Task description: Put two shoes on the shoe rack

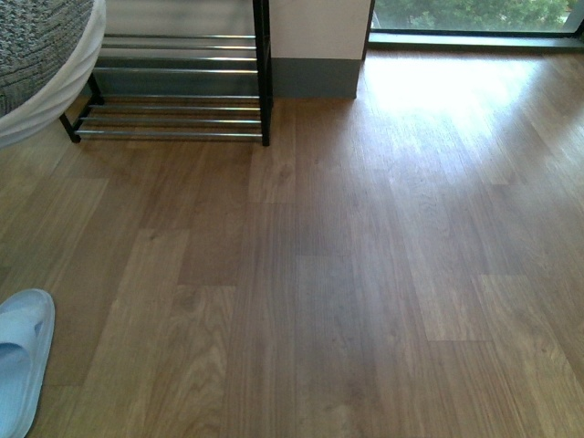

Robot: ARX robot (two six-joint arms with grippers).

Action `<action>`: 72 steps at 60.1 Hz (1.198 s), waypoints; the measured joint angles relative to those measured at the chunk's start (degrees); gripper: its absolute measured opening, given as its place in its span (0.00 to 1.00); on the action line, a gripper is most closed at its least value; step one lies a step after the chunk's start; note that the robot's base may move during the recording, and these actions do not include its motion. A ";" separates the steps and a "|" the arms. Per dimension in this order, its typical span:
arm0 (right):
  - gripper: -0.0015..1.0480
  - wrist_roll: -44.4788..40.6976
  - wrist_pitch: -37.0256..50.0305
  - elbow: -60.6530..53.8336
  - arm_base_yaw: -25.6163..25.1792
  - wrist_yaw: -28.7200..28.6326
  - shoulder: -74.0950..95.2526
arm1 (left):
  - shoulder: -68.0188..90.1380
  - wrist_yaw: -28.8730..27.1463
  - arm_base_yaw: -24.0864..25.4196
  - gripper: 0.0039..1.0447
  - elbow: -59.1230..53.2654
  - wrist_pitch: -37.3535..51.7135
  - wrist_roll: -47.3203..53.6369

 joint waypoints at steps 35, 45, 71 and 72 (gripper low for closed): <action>0.01 0.04 0.00 -0.04 -0.04 0.15 0.07 | 0.00 -0.09 0.02 0.01 -0.02 -0.02 0.15; 0.01 0.07 0.00 -0.04 -0.07 0.17 0.07 | 0.00 -0.09 0.02 0.01 -0.02 -0.02 0.15; 0.01 0.17 0.00 -0.04 -0.11 0.33 0.09 | 0.07 0.24 0.02 0.01 -0.04 -0.02 0.17; 0.01 0.17 0.00 -0.04 -0.11 0.33 0.07 | 0.07 0.20 0.02 0.01 -0.02 -0.02 0.17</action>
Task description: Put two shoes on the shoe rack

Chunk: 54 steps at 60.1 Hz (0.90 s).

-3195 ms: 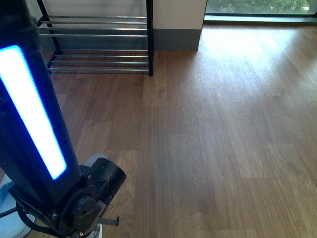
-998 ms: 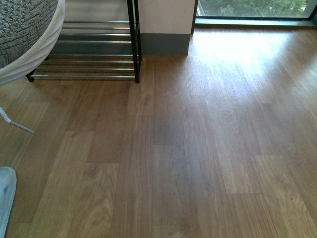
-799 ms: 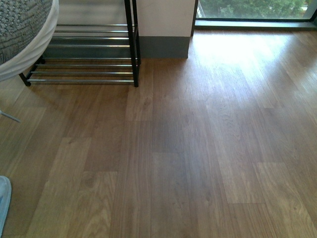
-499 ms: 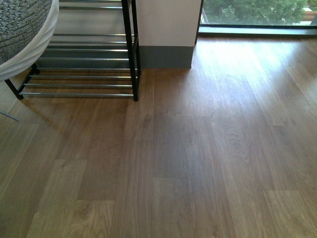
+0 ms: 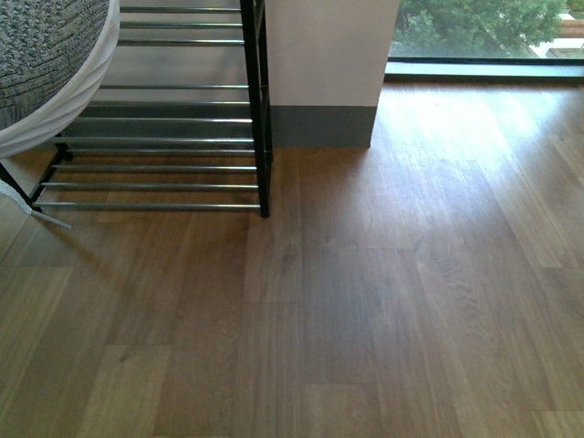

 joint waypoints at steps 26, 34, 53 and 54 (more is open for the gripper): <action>0.01 0.00 0.00 0.00 0.11 -0.31 0.00 | -0.07 -0.35 0.00 0.01 -0.09 -0.02 0.00; 0.01 0.02 0.00 0.00 0.33 -1.05 0.02 | -0.02 -0.79 0.11 0.01 -0.11 -0.04 0.02; 0.01 0.02 0.00 0.00 0.24 -0.11 0.00 | -0.02 -0.13 0.04 0.01 -0.11 -0.04 0.02; 0.01 0.02 0.00 0.00 0.24 -0.13 0.02 | -0.02 -0.13 0.04 0.01 -0.11 -0.04 0.02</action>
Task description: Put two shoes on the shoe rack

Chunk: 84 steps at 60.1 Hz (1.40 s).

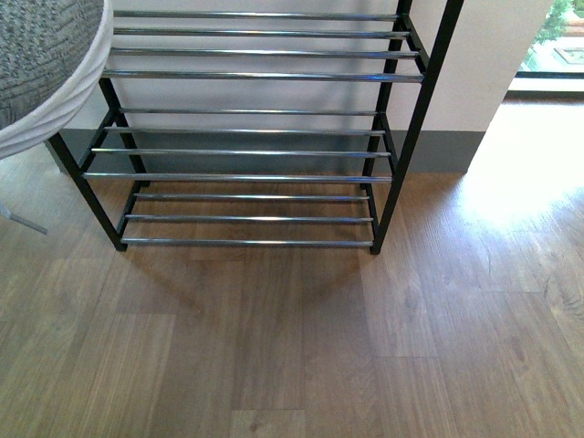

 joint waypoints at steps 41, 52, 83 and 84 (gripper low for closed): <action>0.01 0.00 0.00 0.00 0.04 -0.76 -0.02 | 0.02 -0.55 -0.02 0.01 -0.02 0.00 0.00; 0.01 0.00 0.00 0.00 0.04 -0.72 -0.04 | 0.02 -0.35 0.00 0.01 -0.02 0.00 -0.02; 0.01 0.02 0.00 -0.02 0.00 -0.04 -0.02 | 0.02 -0.04 0.00 0.01 -0.33 0.00 0.00; 0.01 0.02 0.00 -0.02 0.00 -0.04 -0.02 | 0.02 0.00 0.00 0.01 -0.33 0.00 0.00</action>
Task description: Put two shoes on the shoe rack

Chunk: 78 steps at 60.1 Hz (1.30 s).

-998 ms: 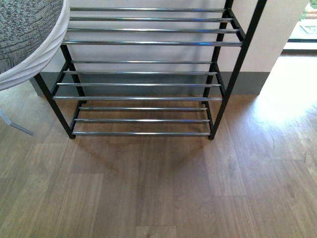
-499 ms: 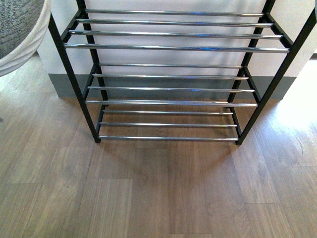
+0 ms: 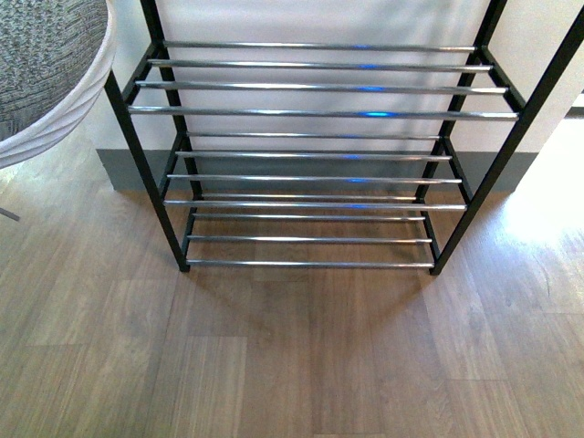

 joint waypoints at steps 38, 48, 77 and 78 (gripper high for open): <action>0.01 0.00 0.00 0.02 0.00 -0.04 -0.02 | 0.00 -0.20 0.00 0.01 0.02 0.00 -0.02; 0.01 -0.02 0.00 0.02 0.00 -0.02 -0.02 | 0.00 -0.20 0.00 0.01 0.02 0.00 0.00; 0.01 -1.90 2.49 -0.66 -0.31 -2.29 0.20 | 0.00 -0.17 0.00 0.01 0.02 0.00 0.00; 0.01 -2.67 3.80 -0.96 -0.31 -3.08 0.26 | 0.00 -0.17 0.00 0.01 0.02 0.00 0.00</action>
